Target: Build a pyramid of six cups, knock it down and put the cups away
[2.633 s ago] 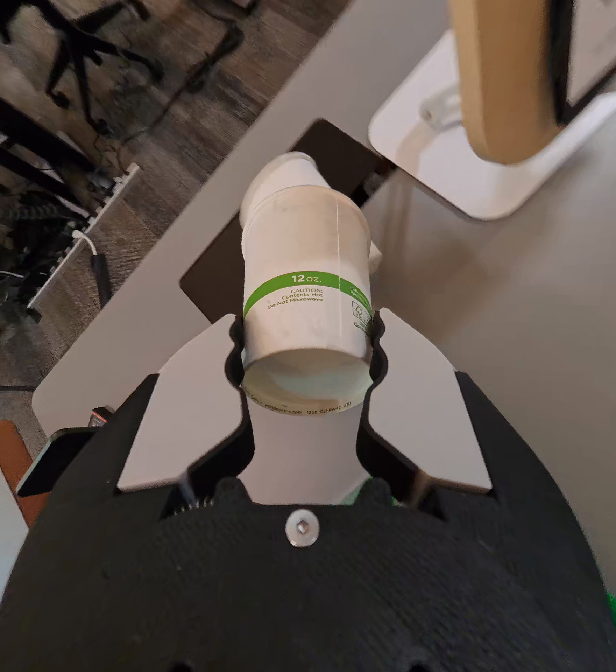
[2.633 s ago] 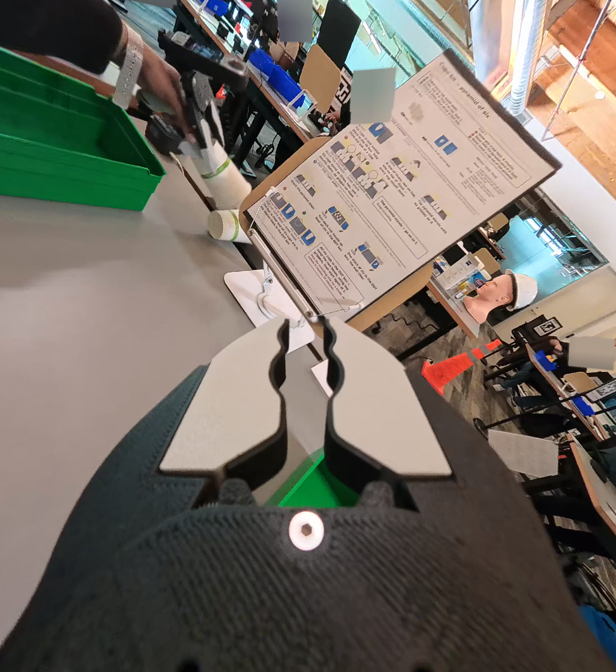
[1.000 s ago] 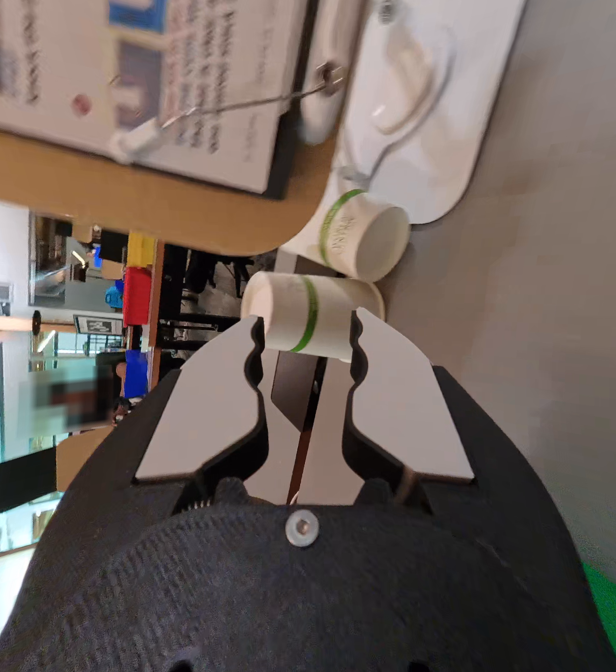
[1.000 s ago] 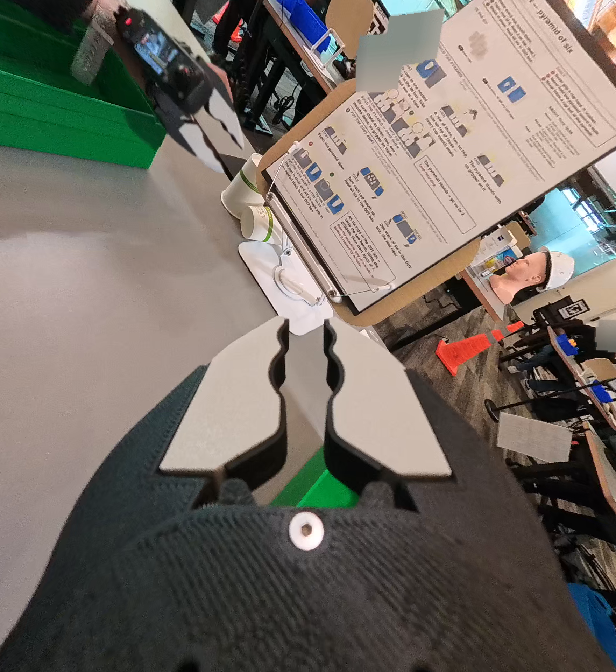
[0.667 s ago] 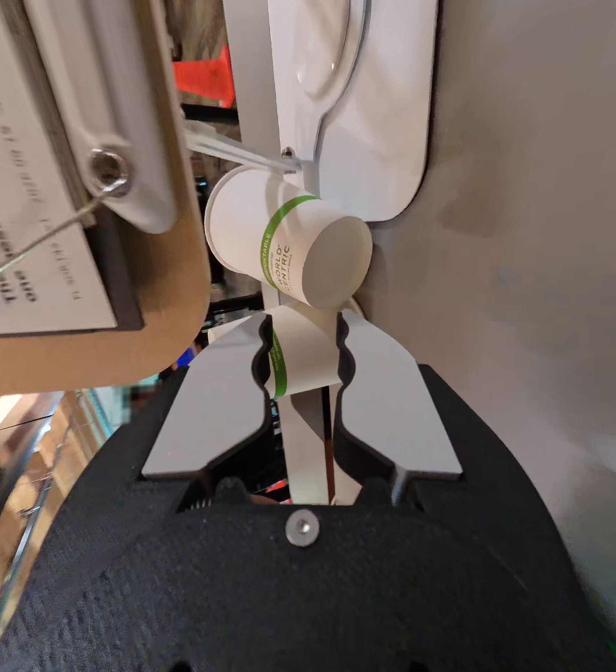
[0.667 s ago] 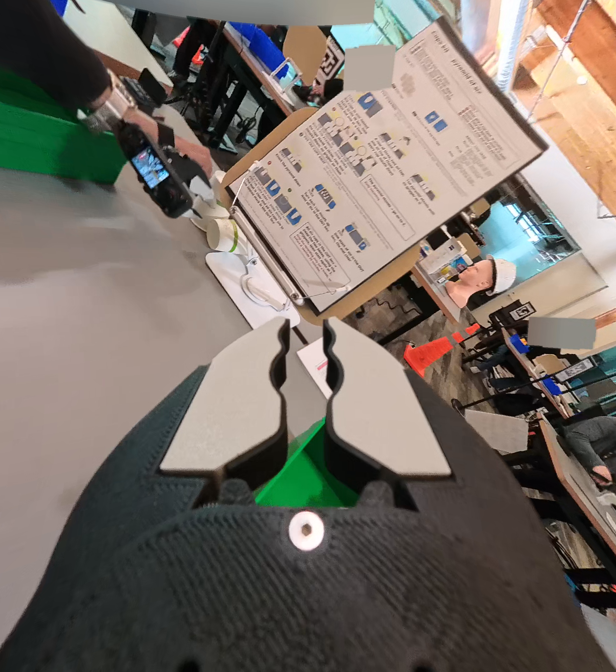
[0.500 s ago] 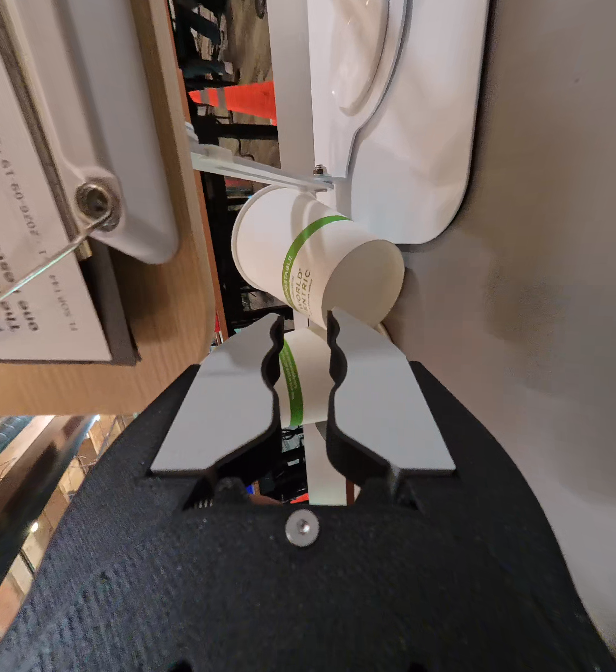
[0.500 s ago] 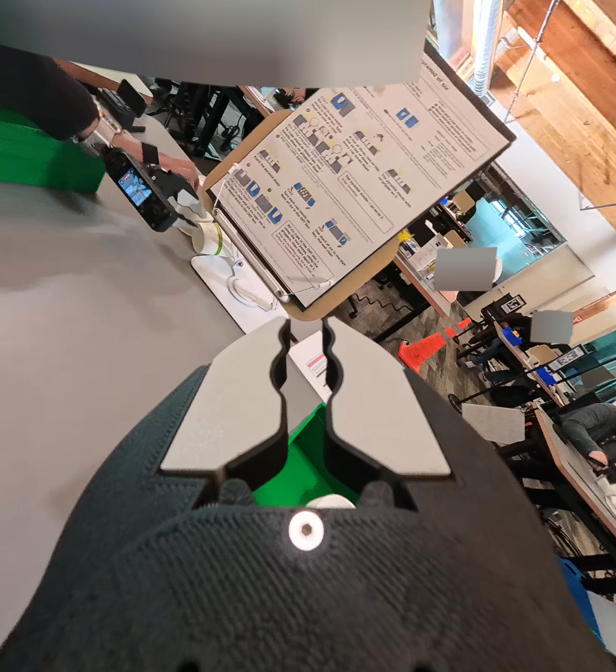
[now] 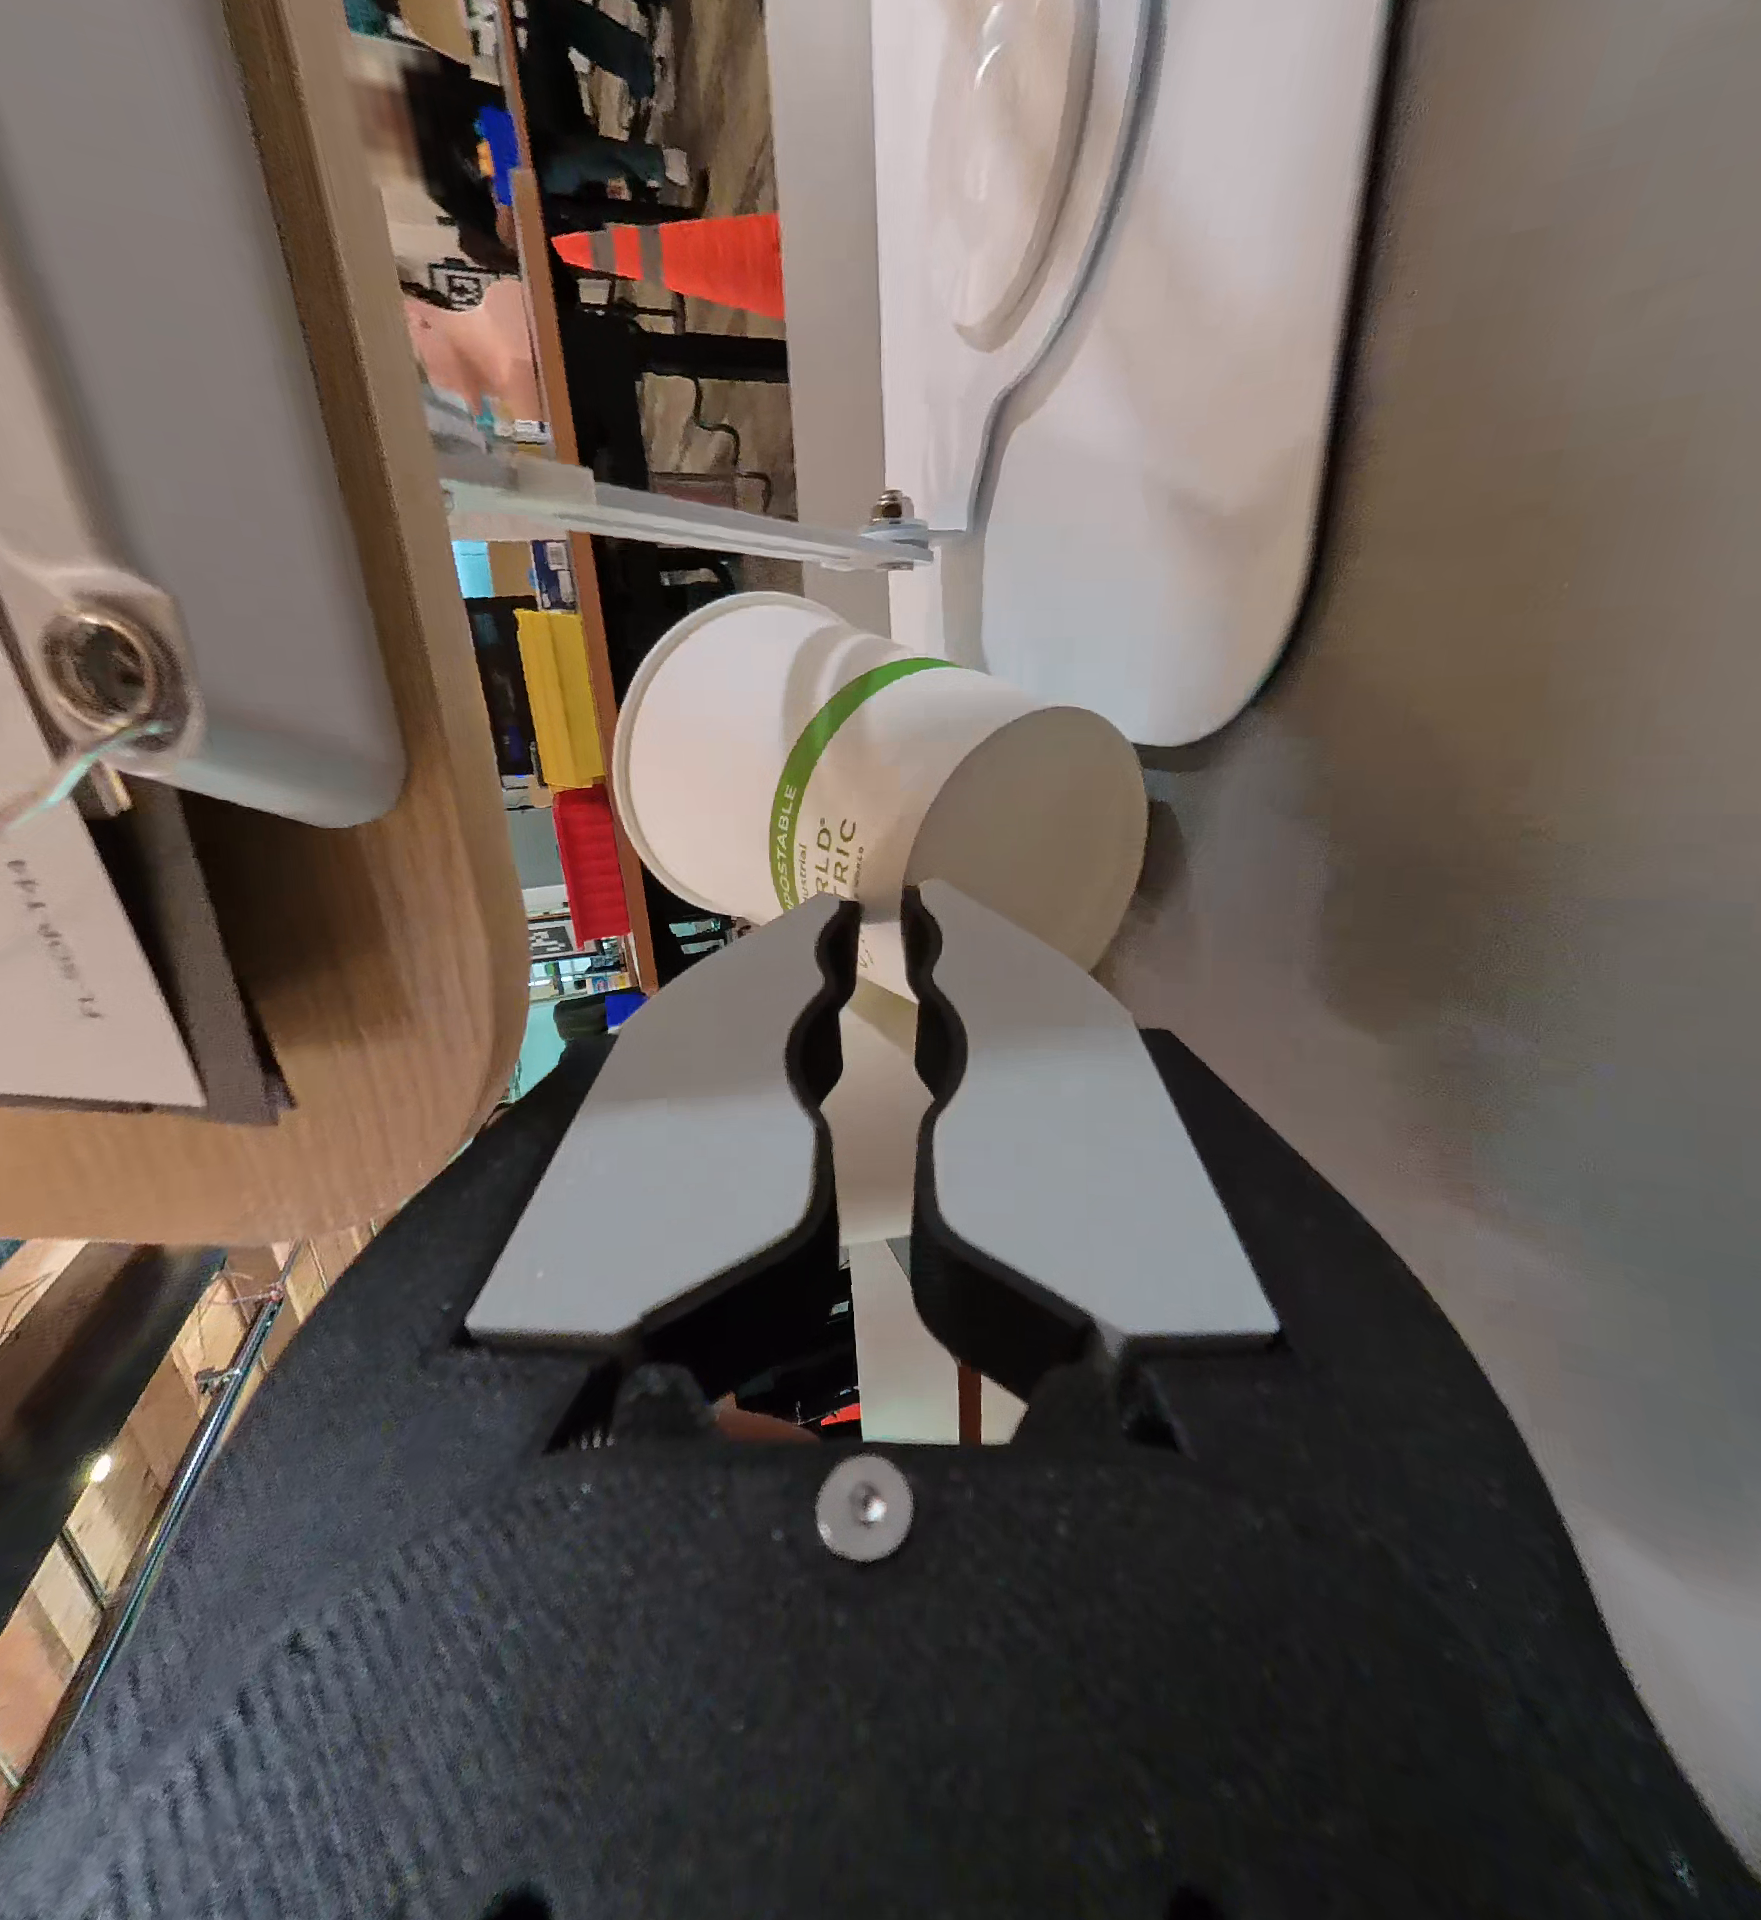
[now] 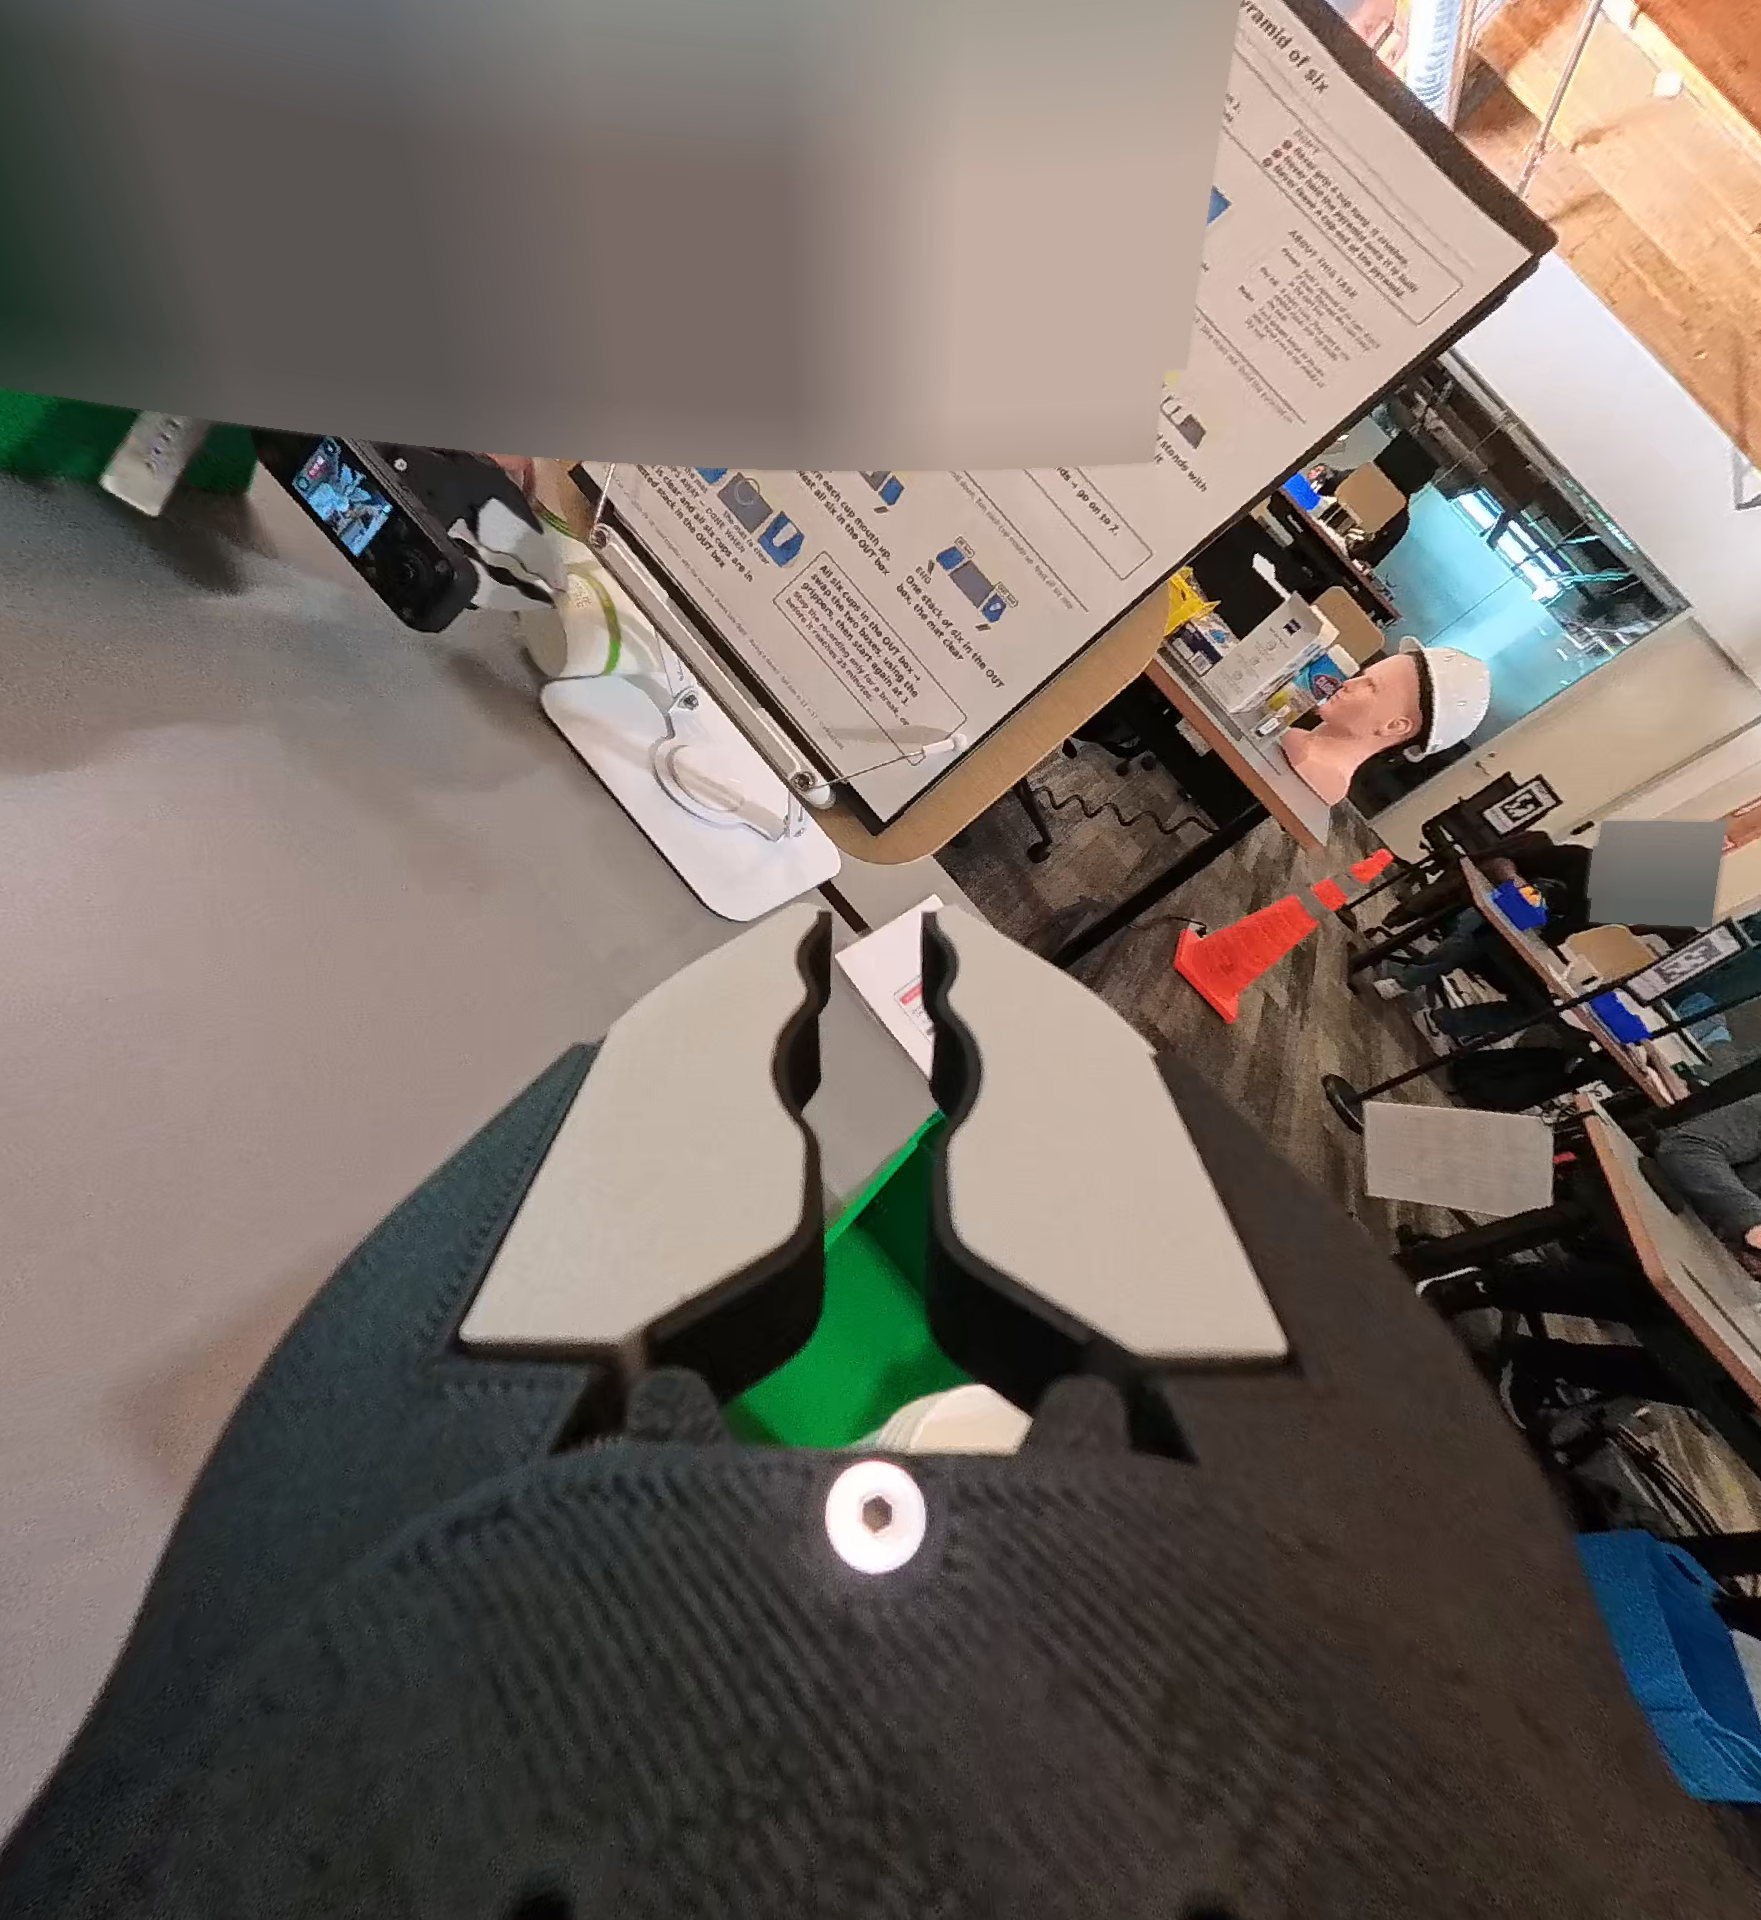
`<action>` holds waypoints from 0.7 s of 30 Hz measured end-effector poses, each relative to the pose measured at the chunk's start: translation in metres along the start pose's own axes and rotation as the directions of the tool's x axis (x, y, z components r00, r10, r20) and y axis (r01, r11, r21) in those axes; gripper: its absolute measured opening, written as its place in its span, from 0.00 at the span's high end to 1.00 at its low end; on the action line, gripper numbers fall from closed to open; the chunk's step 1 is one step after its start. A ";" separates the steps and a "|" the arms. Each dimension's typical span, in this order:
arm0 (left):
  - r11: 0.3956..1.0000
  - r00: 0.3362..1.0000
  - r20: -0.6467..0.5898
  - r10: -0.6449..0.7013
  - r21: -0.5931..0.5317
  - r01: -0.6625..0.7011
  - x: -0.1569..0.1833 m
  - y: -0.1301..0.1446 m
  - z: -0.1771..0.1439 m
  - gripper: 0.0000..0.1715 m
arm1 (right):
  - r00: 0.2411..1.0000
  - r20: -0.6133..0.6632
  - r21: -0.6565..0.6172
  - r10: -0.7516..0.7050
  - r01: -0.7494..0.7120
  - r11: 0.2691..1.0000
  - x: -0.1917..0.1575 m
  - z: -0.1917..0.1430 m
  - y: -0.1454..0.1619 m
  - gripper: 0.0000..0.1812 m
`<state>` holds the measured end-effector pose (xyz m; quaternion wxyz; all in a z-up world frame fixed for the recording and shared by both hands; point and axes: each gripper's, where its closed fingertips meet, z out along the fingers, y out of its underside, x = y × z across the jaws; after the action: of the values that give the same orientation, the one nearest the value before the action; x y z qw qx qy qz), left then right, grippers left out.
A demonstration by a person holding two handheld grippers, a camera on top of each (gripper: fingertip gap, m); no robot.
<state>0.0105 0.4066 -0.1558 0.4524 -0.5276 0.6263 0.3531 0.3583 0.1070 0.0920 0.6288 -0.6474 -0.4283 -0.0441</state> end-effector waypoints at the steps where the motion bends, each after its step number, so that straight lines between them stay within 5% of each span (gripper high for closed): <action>1: 1.000 1.000 -0.016 0.007 0.002 -0.006 0.002 -0.003 -0.006 0.95 | 1.000 0.002 0.003 0.000 0.000 1.000 -0.001 0.000 -0.001 0.91; 13: 0.995 0.996 -0.082 -0.025 0.099 0.033 0.018 -0.062 -0.119 0.96 | 0.994 0.093 0.099 0.054 -0.064 0.993 -0.018 -0.010 -0.023 0.90; 21: 0.935 0.967 -0.009 -0.256 0.250 0.250 0.002 -0.120 -0.198 0.98 | 0.865 0.367 0.060 0.342 -0.389 0.919 -0.087 0.059 0.009 0.88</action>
<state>0.0902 0.2007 -0.0859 0.5640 -0.5388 0.5871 0.2166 0.2802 0.1154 0.0206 0.5810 -0.6713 -0.4044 0.2199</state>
